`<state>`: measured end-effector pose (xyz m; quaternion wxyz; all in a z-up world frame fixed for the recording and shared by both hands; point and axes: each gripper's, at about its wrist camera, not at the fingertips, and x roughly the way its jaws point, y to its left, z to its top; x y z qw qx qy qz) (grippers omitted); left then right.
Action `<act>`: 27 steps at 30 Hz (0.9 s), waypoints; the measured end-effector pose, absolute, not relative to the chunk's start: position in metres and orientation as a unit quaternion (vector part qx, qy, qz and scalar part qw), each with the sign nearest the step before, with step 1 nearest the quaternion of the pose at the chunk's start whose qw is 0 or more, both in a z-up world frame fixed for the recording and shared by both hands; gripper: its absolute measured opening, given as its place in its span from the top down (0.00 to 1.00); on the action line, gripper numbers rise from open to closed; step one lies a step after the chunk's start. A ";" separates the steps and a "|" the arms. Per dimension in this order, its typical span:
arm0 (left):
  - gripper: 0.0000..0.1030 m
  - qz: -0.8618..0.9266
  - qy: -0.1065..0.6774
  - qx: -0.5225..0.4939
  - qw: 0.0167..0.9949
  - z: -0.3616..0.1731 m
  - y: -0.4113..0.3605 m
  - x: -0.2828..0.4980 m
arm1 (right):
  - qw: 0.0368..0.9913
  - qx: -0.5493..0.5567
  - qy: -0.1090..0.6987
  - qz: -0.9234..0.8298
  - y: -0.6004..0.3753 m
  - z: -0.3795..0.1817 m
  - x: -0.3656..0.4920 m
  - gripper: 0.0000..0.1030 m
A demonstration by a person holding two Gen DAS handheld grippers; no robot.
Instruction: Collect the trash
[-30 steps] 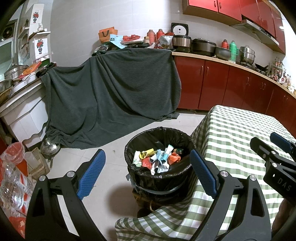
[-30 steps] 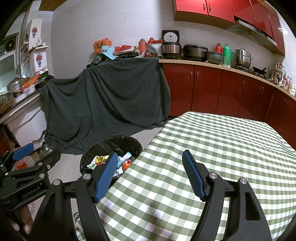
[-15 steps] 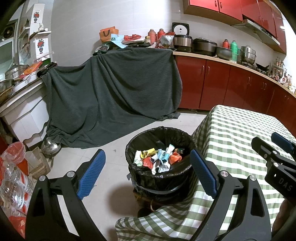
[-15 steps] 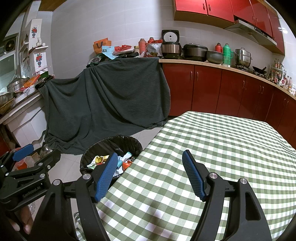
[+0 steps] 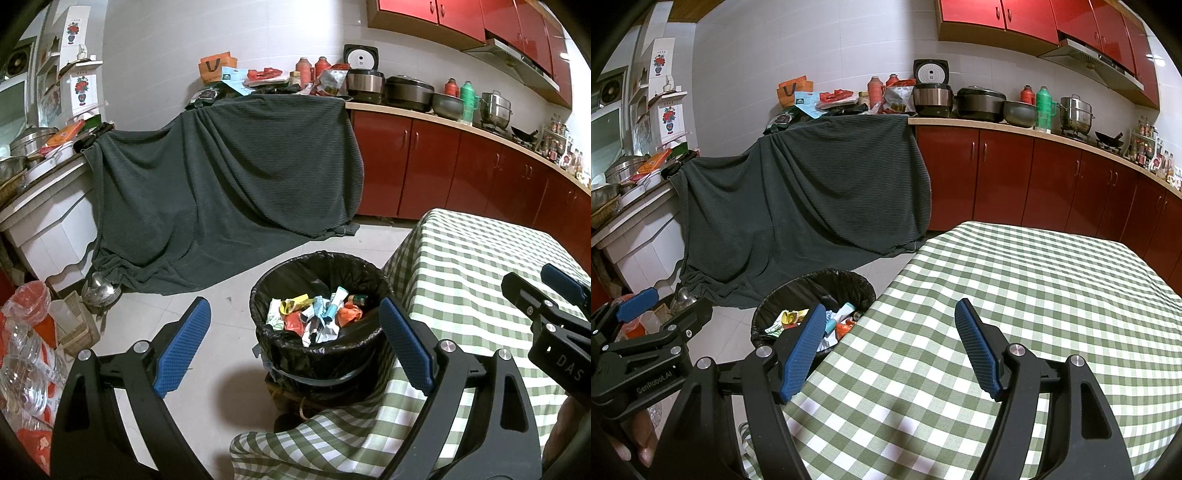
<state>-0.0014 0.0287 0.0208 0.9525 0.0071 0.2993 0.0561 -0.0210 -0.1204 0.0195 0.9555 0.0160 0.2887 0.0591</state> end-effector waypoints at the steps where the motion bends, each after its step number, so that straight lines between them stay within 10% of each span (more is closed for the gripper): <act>1: 0.12 0.056 0.299 0.007 0.952 0.021 0.029 -0.001 | 0.955 0.016 0.289 0.059 -0.120 0.019 -0.021 0.32; 27: 0.06 0.059 0.298 -0.001 0.953 0.019 0.035 -0.006 | 0.956 0.016 0.289 0.059 -0.119 0.020 -0.021 0.30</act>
